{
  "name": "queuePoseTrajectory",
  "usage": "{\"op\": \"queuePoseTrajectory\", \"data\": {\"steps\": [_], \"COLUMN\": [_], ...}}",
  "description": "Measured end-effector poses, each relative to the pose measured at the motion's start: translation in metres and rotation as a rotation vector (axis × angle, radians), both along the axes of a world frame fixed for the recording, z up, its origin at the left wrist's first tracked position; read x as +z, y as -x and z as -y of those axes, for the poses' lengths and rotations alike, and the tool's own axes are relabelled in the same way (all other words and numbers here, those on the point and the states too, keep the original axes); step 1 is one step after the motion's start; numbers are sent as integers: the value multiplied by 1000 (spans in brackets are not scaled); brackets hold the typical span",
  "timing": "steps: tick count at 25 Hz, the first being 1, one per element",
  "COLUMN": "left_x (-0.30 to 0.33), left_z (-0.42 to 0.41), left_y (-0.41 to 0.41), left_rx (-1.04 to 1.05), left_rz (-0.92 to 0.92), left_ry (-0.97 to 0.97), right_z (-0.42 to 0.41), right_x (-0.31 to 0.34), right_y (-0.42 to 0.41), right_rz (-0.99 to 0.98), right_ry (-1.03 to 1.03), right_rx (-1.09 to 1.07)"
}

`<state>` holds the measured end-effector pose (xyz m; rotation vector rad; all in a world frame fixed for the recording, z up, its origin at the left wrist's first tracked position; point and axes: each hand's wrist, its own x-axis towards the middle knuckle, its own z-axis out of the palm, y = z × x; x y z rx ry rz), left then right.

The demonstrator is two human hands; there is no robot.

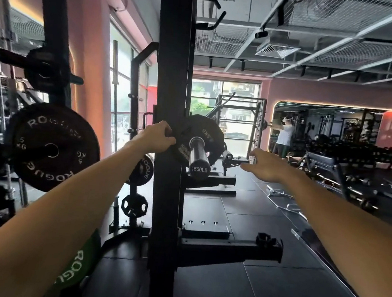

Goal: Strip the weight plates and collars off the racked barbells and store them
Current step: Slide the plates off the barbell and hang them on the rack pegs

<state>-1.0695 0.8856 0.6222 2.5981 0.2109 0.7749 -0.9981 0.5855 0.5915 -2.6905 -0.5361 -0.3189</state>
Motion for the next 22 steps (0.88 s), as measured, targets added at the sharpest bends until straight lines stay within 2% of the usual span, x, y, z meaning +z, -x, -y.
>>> {"op": "queuePoseTrajectory", "data": {"steps": [6,12,14,19,22], "left_x": [11,10,10,15,15], "left_z": [-46,-61,-62,-53,-51], "left_y": [-123,-215,-234,-259,-260], "left_rx": [24,-23,-28,106,115], "left_rz": [28,-5,4,53,-2], "left_ry": [-24,-90,-152,-462,-473], "right_z": [-69,-121,-132,-158,-155], "right_x": [3,-9,-13,-18,-6], "right_y": [-123,-213,-231,-256,-262], "right_rz": [-5,-46,-34,19,14], "right_ry": [-54,-156,-171,-187,-79], "right_rx": [25,22,36,35,59]}}
